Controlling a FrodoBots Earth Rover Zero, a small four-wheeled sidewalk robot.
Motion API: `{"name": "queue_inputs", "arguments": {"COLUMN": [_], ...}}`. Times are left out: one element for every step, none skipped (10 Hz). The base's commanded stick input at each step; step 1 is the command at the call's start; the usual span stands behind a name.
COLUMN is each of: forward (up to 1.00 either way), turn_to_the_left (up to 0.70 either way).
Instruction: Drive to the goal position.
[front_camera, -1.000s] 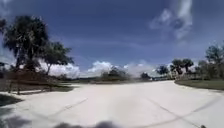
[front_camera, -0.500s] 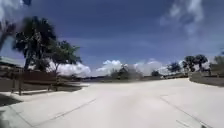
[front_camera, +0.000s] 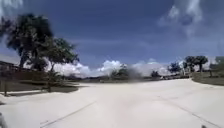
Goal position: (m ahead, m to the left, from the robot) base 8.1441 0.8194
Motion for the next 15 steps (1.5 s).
{"name": "queue_inputs", "arguments": {"forward": [0.85, 0.85, 0.85, 0.85, 0.85, 0.85, 0.85, 0.85, 0.85, 0.85, 0.85, 0.85, 0.85, 0.85, 0.85], "turn_to_the_left": [0.04, 0.04, 0.04, 0.04, 0.04, 0.04, 0.04, 0.04, 0.04, 0.04, 0.04, 0.04, 0.04, 0.04, 0.04]}}
